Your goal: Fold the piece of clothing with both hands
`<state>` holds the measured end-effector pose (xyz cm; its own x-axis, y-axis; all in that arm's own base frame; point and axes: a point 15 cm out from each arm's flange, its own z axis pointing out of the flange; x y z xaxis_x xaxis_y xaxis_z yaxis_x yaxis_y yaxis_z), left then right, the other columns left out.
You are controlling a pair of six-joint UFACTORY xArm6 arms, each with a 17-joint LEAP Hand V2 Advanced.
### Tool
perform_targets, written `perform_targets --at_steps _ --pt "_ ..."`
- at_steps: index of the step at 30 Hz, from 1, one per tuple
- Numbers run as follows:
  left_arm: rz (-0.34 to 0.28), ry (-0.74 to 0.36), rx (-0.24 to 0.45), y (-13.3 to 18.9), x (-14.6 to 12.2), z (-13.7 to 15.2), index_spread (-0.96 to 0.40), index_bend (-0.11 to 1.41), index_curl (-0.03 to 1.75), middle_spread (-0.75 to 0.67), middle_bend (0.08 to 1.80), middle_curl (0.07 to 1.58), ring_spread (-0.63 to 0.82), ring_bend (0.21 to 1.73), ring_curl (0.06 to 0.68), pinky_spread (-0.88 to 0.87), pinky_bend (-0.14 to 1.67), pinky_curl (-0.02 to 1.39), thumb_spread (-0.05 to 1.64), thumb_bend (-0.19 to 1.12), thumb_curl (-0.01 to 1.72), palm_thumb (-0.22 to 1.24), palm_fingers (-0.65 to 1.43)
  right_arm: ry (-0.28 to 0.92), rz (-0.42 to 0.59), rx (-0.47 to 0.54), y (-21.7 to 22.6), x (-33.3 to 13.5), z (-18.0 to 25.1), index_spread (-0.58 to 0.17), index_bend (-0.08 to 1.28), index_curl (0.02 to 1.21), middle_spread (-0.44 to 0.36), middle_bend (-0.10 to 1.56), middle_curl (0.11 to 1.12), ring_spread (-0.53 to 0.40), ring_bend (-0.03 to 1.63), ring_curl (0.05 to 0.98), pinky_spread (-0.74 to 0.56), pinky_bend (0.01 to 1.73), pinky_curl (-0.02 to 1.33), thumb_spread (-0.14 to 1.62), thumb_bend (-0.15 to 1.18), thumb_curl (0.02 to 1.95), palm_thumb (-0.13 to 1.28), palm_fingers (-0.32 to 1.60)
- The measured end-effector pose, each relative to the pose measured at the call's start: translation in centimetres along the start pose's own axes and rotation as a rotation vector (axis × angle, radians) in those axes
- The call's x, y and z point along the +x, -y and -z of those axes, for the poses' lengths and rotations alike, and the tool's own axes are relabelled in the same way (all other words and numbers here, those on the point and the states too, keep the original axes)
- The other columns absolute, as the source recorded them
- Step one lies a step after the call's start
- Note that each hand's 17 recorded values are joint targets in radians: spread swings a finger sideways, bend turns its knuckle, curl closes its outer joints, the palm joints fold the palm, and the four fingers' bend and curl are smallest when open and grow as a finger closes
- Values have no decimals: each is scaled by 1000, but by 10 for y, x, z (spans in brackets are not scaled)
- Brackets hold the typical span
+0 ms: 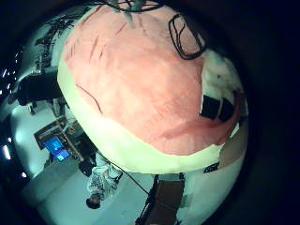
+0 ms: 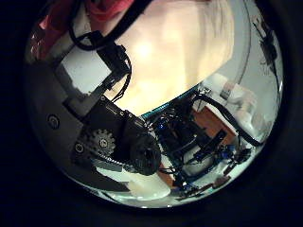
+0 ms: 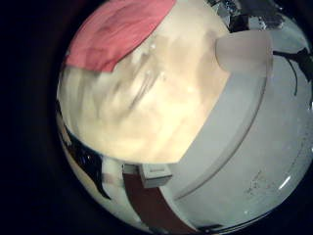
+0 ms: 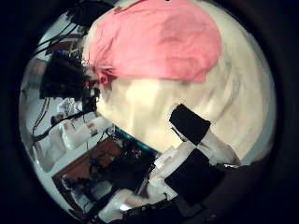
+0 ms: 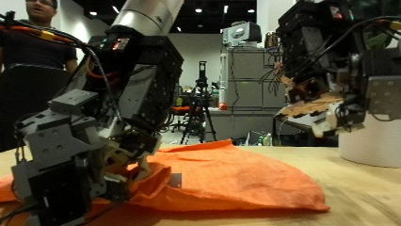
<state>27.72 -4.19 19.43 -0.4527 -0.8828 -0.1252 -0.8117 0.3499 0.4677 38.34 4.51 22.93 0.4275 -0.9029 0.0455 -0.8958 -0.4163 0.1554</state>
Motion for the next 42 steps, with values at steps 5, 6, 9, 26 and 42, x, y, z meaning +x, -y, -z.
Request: perform_targets --at_steps 5,6,9,26,42 --pt "4 -5 11 -6 -6 11 -664 258 1206 -615 869 1225 -417 1457 575 -658 1218 618 1017 -11 726 979 868 16 45 -70 -3 -23 -48 -215 147 293 -19 209 354 75 371 275 117 236 286 1041 -40 297 558 278" --pt "5 -6 13 -7 -7 13 -664 249 1227 -616 868 1229 -417 1459 574 -657 1220 617 1018 -11 729 977 867 19 56 -87 -3 -28 -54 -213 150 291 -10 208 354 71 375 276 113 239 288 1031 -40 294 545 275" --pt "7 -6 23 -9 -9 19 -663 222 1287 -620 865 1242 -416 1463 572 -655 1220 615 1019 -10 737 975 865 24 82 -122 -4 -39 -65 -208 155 287 1 210 357 63 381 278 107 244 290 1012 -41 291 508 272" --pt "8 -6 42 -26 -16 52 -603 172 1507 -637 838 1287 -411 1472 557 -657 1220 608 1031 -10 765 965 859 9 101 -185 0 -70 -97 -211 212 313 -22 293 395 -22 446 285 60 179 266 1022 17 328 632 449" --pt "-9 -19 28 -54 -23 60 -511 167 1600 -644 831 1304 -411 1476 551 -662 1222 597 1041 -9 767 961 859 -30 23 26 12 -67 -55 -361 787 665 -214 973 732 -283 1086 584 -424 933 584 1177 77 418 1006 1280"
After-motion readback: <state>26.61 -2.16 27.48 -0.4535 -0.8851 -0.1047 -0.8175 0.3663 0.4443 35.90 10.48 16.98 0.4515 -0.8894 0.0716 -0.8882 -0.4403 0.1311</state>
